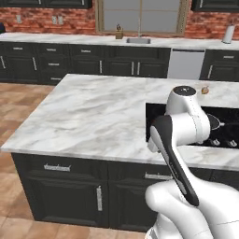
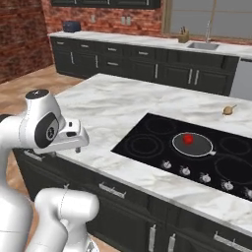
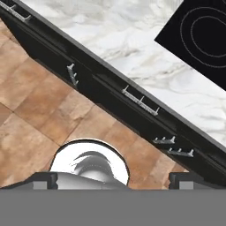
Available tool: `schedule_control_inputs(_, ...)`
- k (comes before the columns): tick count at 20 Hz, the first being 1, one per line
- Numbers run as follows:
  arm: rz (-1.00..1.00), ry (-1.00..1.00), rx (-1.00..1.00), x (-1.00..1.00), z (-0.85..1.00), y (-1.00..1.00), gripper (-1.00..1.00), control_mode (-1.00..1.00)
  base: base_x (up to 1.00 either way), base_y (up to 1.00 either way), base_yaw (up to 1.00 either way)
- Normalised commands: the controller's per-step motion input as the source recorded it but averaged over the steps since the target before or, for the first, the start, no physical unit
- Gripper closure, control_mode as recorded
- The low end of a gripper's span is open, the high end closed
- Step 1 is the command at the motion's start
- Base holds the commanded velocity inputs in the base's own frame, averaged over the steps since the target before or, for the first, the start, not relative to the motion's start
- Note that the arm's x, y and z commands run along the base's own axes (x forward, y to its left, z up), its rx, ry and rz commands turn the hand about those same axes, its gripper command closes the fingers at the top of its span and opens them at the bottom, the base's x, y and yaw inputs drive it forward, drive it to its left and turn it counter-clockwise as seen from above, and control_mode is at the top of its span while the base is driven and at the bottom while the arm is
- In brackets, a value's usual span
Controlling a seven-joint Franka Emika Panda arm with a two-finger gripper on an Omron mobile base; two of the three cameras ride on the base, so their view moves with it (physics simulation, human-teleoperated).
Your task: Place the pan on the center burner on the stove. Then place the tomato and the onion in the pan and turn on the center burner.
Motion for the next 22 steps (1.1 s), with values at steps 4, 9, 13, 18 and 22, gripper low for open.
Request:
schedule_control_inputs(4,0.00,0.00,0.00,0.00,0.00,0.00,-1.00,1.00,0.00,0.85,0.00)
schedule_control_inputs(9,0.00,0.00,0.00,0.00,0.00,0.00,-1.00,1.00,0.00,0.87,0.00)
schedule_control_inputs(13,0.00,0.00,0.00,0.00,0.00,0.00,-1.00,1.00,0.00,0.89,0.00)
schedule_control_inputs(18,0.00,0.00,0.00,0.00,0.00,0.00,-1.00,1.00,0.00,0.90,0.00)
schedule_control_inputs(22,0.00,0.00,0.00,0.00,0.00,0.00,-1.00,1.00,0.00,0.91,0.00)
